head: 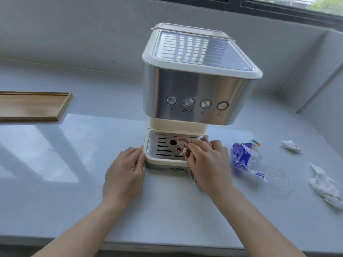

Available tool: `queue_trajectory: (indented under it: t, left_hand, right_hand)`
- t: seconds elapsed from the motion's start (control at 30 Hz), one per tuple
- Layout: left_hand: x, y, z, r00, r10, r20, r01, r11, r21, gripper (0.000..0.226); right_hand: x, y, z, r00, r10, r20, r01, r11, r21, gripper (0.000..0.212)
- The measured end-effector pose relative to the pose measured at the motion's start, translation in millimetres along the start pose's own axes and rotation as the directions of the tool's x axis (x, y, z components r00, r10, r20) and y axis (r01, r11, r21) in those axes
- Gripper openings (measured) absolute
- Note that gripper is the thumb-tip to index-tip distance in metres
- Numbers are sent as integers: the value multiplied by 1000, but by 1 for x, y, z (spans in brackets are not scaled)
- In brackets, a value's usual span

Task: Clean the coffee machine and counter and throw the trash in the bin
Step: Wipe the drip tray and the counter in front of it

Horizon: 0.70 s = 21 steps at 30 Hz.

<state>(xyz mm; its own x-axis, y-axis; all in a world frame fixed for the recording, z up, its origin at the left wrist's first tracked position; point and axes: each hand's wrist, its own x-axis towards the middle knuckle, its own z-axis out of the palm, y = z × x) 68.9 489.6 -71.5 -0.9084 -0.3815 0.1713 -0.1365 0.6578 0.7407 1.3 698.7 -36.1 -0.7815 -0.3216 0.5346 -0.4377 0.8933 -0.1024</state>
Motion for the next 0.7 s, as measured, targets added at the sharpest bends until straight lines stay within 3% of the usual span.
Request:
queue_trajectory:
  t: [0.2, 0.37, 0.5, 0.7]
  left_hand:
    - [0, 0, 2, 1000, -13, -23, 13, 999, -33, 29]
    - [0, -3, -1, 1000, 6, 19, -5, 1000, -17, 32]
    - [0, -3, 0, 1000, 8, 2, -8, 1000, -6, 30]
    - [0, -4, 0, 999, 38, -11, -38, 999, 9, 25]
  right_hand:
    - [-19, -28, -1, 989, -139, -57, 143, 988, 64, 25]
    - [-23, -41, -9, 936, -348, -52, 338, 849, 405, 33]
    - [-51, -13, -13, 971, -232, 52, 172, 838, 518, 39]
    - [-74, 21, -20, 979, 54, 195, -113, 946, 303, 33]
